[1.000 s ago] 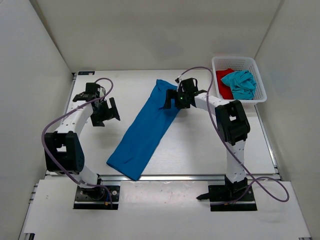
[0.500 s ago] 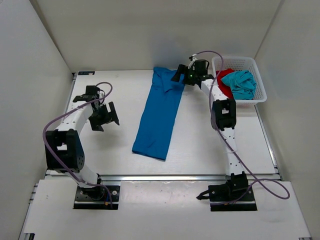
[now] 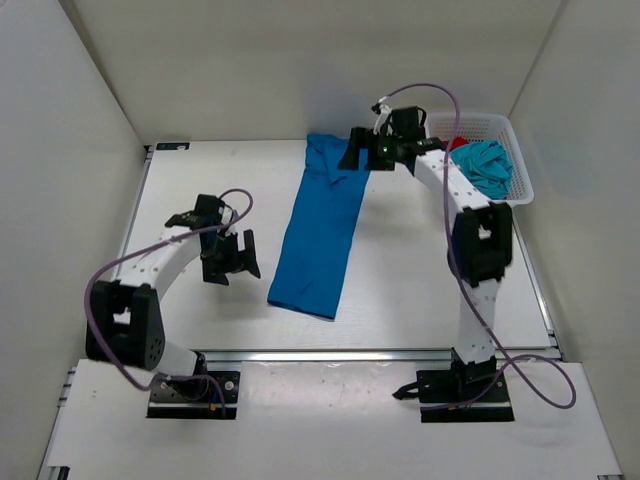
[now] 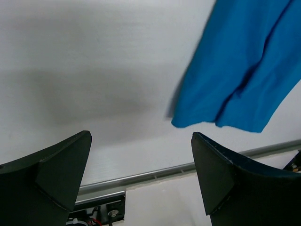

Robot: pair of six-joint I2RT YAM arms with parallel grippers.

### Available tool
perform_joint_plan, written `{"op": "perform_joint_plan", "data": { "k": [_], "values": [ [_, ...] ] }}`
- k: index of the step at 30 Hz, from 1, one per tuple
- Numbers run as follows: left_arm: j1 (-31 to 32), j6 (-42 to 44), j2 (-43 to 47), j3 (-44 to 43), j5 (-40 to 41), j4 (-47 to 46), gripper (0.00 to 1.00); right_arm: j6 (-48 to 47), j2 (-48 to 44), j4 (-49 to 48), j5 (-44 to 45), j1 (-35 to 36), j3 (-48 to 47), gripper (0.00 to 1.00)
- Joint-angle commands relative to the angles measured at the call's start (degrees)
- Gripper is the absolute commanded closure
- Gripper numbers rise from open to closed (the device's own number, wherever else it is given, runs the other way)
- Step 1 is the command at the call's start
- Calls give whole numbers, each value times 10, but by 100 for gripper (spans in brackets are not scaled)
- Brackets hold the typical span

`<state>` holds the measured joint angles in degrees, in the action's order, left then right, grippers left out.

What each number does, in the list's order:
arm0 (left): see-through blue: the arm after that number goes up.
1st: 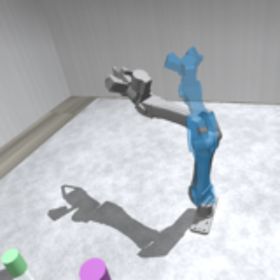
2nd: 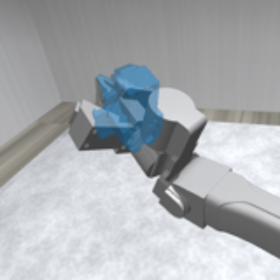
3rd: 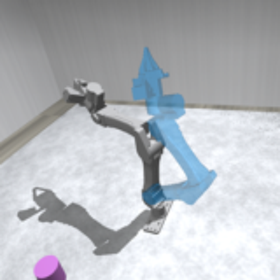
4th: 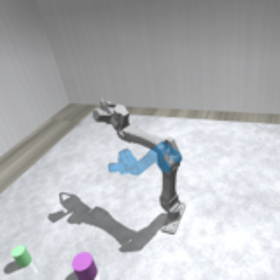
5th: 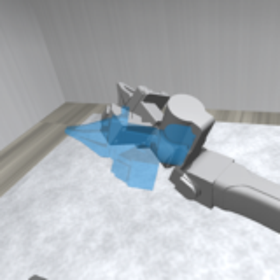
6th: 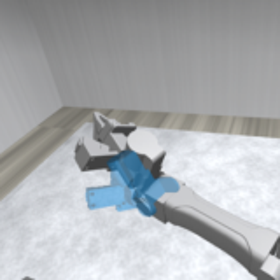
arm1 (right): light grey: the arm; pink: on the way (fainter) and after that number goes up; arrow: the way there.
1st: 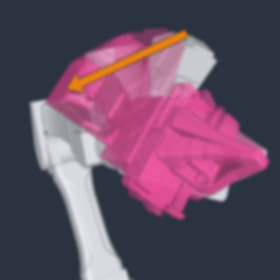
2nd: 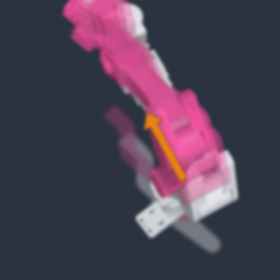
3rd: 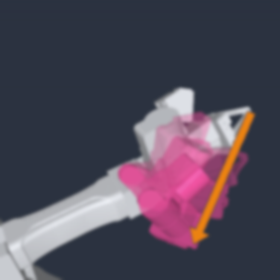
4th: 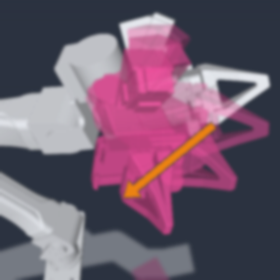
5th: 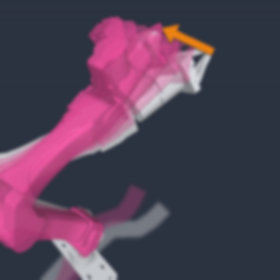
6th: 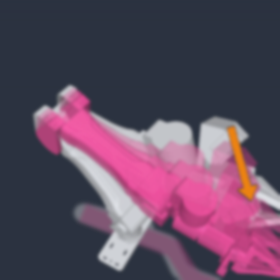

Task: Fold and stack the t-shirts
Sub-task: Rotate the tshirt 80 degrees, then grab the bottom of the folded rectangular tshirt with both arms

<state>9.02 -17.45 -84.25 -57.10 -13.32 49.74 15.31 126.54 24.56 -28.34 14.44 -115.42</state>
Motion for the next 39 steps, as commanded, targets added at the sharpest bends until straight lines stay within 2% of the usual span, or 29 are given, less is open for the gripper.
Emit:
{"op": "perform_joint_plan", "data": {
  "k": [1, 3, 7, 9, 12, 13, 15, 18, 22, 26, 31, 34, 39],
  "values": [
    [27, -27, 79, 60, 10, -40, 1, -41, -213, 18, 47, 44, 171, 3],
    [52, -43, 97, 84, 24, -60, 1, -66, -288, 33, 118, 87, 289, 4],
    [124, -94, 124, 134, 35, -135, 14, -96, -415, 14, 223, 189, 452, 8],
    [142, -122, 125, 154, 45, -165, 21, -54, -461, -16, 227, 193, 519, 13],
    [134, -130, 117, 175, 37, -195, 30, 3, -524, -101, 170, 181, 611, 17],
    [143, -135, 116, 187, 53, -200, 34, 0, -539, -121, 181, 201, 636, 17],
    [150, -140, 118, 201, 64, -231, 39, -24, -548, -118, 231, 282, 657, 16],
    [158, -144, 114, 202, 62, -275, 39, -17, -531, -108, 251, 332, 678, 17],
    [180, -144, 106, 214, 61, -309, 43, 8, -539, -140, 257, 352, 727, 20],
    [172, -148, 84, 239, 70, -351, 53, 13, -526, -194, 251, 355, 764, 21],
    [185, -150, 66, 247, 65, -367, 70, -13, -448, -199, 279, 400, 736, 23],
    [193, -154, 73, 262, 63, -389, 77, 0, -430, -208, 270, 401, 733, 25],
    [201, -167, 76, 298, 46, -426, 97, 10, -402, -243, 276, 407, 741, 26]
  ]
}}
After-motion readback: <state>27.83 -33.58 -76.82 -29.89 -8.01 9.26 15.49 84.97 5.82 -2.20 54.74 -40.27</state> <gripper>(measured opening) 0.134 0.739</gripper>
